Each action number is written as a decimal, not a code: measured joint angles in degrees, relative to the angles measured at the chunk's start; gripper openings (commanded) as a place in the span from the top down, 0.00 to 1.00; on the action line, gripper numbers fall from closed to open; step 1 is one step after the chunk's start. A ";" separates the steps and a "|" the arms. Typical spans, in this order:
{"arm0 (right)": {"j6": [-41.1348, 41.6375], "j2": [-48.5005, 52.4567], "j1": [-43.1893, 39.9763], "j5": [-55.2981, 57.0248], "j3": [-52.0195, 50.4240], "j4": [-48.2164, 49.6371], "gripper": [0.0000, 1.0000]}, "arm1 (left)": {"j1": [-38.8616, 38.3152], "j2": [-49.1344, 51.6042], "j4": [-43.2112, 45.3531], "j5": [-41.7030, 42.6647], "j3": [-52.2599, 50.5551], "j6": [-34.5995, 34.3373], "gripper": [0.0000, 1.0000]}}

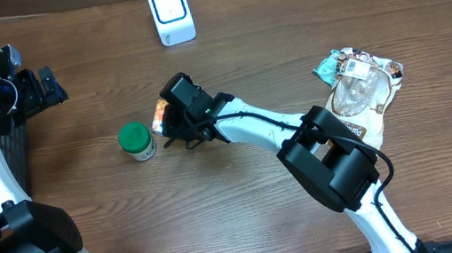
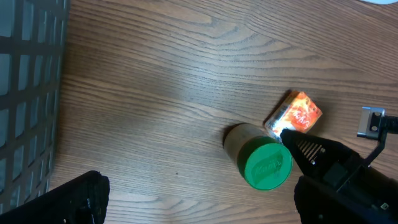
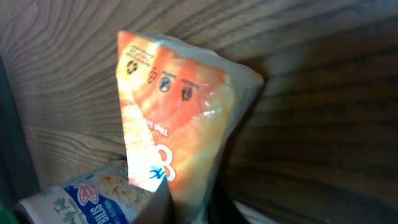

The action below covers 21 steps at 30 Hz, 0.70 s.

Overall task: Scan the item barcode
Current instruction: 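Reach the right gripper to the small orange box and grasp it, then lift the orange box and carry it toward the scanner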

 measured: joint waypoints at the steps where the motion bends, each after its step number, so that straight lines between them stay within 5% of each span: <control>1: -0.68 0.00 -0.11 -0.24 0.04 -0.24 0.96 | 0.00 0.00 0.00 0.00 0.00 0.00 0.00; 8: -11.19 -0.24 -4.04 -11.85 0.22 -3.96 0.96 | 0.00 0.00 0.00 0.02 0.00 0.00 0.00; 16: -30.49 -7.28 -18.34 -48.13 -0.17 -5.99 0.96 | 0.00 0.00 0.00 0.00 0.00 0.00 0.00; 21: -35.30 -12.02 -24.17 -67.71 -0.17 -5.18 0.96 | 0.00 0.00 0.00 0.02 0.00 0.00 0.00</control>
